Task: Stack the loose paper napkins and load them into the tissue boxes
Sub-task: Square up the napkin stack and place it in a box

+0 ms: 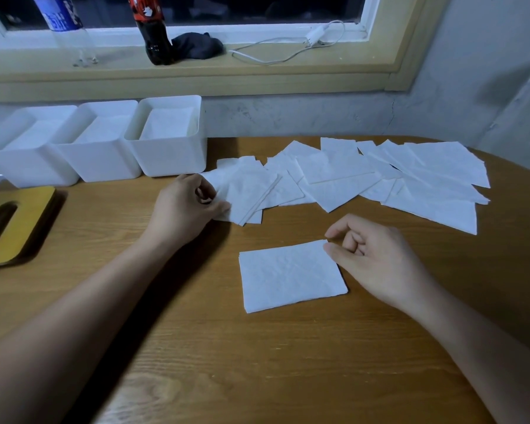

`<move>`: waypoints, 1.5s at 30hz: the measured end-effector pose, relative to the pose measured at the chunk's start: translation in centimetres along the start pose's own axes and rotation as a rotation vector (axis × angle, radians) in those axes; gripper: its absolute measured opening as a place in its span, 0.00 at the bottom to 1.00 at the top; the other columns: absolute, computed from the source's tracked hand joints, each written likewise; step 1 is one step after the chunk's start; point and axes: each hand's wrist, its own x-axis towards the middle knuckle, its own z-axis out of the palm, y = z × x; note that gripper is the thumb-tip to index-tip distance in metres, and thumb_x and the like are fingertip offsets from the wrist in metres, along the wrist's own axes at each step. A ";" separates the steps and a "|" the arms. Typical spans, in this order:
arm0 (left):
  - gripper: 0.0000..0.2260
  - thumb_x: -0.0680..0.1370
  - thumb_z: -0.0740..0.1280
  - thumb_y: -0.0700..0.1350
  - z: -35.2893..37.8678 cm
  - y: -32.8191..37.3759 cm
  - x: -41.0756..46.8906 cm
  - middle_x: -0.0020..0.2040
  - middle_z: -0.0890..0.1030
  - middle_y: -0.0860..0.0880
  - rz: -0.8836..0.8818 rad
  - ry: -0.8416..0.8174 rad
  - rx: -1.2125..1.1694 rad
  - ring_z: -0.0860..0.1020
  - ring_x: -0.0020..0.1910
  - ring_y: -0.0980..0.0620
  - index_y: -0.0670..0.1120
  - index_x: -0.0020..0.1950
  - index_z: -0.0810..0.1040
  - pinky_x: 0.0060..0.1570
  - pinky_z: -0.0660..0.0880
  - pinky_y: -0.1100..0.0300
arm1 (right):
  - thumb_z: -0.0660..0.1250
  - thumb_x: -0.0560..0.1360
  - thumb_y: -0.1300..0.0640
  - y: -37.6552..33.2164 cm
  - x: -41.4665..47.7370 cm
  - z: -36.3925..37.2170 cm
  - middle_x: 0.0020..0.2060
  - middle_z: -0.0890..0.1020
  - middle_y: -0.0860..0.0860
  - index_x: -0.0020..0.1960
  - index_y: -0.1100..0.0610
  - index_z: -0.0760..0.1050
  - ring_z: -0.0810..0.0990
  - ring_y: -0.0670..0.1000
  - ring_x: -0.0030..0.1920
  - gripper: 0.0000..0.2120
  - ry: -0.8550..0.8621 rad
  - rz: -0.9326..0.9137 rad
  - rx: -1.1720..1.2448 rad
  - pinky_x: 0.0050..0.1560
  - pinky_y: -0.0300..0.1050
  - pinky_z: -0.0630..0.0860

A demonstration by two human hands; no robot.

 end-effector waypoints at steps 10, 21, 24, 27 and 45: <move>0.04 0.79 0.76 0.46 -1.0 2.3 -1.2 0.43 0.83 0.60 0.044 0.123 -0.241 0.80 0.48 0.61 0.53 0.47 0.83 0.43 0.71 0.72 | 0.75 0.80 0.54 0.4 0.1 0.0 0.29 0.78 0.46 0.51 0.45 0.81 0.75 0.45 0.29 0.04 0.014 -0.010 0.003 0.35 0.32 0.69; 0.04 0.81 0.75 0.44 -2.0 3.5 -2.1 0.46 0.85 0.61 0.230 0.238 -0.114 0.82 0.46 0.63 0.53 0.51 0.83 0.45 0.76 0.69 | 0.74 0.80 0.53 0.5 0.1 0.0 0.31 0.80 0.47 0.50 0.44 0.81 0.76 0.46 0.30 0.04 0.011 -0.013 0.022 0.35 0.35 0.70; 0.06 0.79 0.77 0.49 -1.8 3.5 -2.0 0.48 0.84 0.61 0.207 0.149 -0.088 0.82 0.47 0.62 0.55 0.53 0.82 0.43 0.79 0.63 | 0.74 0.80 0.53 0.5 0.1 -0.1 0.32 0.80 0.48 0.50 0.44 0.81 0.77 0.46 0.31 0.05 0.008 -0.015 0.037 0.36 0.38 0.72; 0.06 0.80 0.75 0.57 -1.2 3.1 -1.8 0.44 0.86 0.58 0.053 0.057 -0.191 0.84 0.44 0.60 0.57 0.51 0.82 0.39 0.76 0.62 | 0.74 0.80 0.53 0.6 0.1 0.0 0.31 0.79 0.48 0.50 0.43 0.80 0.76 0.46 0.31 0.05 0.006 -0.021 0.029 0.37 0.41 0.74; 0.04 0.81 0.76 0.45 -3.4 4.7 -2.4 0.47 0.86 0.61 0.277 0.218 -0.147 0.82 0.48 0.64 0.53 0.55 0.87 0.48 0.73 0.73 | 0.75 0.80 0.52 0.0 -0.1 -0.4 0.38 0.82 0.45 0.52 0.44 0.82 0.81 0.48 0.39 0.04 0.136 0.001 0.117 0.42 0.41 0.79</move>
